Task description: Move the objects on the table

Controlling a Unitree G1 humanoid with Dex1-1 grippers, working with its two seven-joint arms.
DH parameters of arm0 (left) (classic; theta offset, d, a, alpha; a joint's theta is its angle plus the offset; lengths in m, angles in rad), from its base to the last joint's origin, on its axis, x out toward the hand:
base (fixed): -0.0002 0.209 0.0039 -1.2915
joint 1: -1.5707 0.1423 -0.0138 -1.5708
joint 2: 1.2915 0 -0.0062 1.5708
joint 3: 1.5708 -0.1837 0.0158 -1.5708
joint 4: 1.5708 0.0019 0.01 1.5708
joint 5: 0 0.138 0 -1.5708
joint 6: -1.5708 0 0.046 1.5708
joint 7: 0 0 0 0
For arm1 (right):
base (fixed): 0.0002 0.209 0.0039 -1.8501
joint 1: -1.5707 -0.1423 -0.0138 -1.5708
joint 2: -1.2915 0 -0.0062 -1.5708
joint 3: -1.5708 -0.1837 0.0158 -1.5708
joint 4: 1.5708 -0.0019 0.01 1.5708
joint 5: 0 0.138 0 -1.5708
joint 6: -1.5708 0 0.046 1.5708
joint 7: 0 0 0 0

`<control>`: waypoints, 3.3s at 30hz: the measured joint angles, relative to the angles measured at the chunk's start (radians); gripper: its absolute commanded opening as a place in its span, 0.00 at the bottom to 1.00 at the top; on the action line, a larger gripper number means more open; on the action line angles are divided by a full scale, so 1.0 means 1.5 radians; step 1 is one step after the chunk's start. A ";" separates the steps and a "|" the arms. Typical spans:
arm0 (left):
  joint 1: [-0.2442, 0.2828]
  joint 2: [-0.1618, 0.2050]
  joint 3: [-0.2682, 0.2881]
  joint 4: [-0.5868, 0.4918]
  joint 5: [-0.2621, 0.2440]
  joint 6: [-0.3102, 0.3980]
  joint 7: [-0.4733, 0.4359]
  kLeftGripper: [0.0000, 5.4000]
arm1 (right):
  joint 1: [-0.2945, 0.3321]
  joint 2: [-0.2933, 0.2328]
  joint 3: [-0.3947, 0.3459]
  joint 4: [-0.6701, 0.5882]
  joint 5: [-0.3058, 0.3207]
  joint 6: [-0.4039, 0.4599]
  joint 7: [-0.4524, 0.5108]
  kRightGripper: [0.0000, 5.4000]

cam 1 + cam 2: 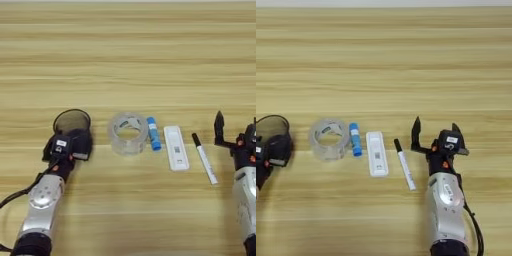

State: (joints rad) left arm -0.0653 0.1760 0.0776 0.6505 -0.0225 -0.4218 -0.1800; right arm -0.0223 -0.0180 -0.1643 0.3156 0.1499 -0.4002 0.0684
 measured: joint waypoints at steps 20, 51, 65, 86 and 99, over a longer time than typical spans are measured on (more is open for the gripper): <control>-0.021 -0.006 -0.032 0.051 0.026 -0.033 0.010 1.00 | 0.000 0.000 0.000 0.000 -0.001 0.000 0.000 1.00; 0.006 -0.005 -0.027 -0.014 0.010 -0.032 0.005 1.00 | 0.001 0.000 0.000 -0.001 -0.001 0.000 0.000 1.00; 0.044 -0.015 -0.032 -0.081 -0.003 -0.006 -0.018 1.00 | 0.001 0.000 0.000 -0.002 -0.001 0.000 0.000 1.00; 0.107 -0.020 -0.034 -0.141 -0.002 0.018 -0.014 1.00 | 0.001 0.000 0.000 -0.002 -0.001 0.004 0.000 1.00; 0.128 -0.012 -0.031 -0.173 -0.002 0.033 -0.014 1.00 | 0.001 0.000 0.000 -0.002 -0.001 0.005 0.000 1.00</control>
State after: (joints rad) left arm 0.1269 0.1586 0.0316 0.3902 -0.0250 -0.3730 -0.2010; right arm -0.0213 -0.0176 -0.1647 0.3119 0.1478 -0.3924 0.0688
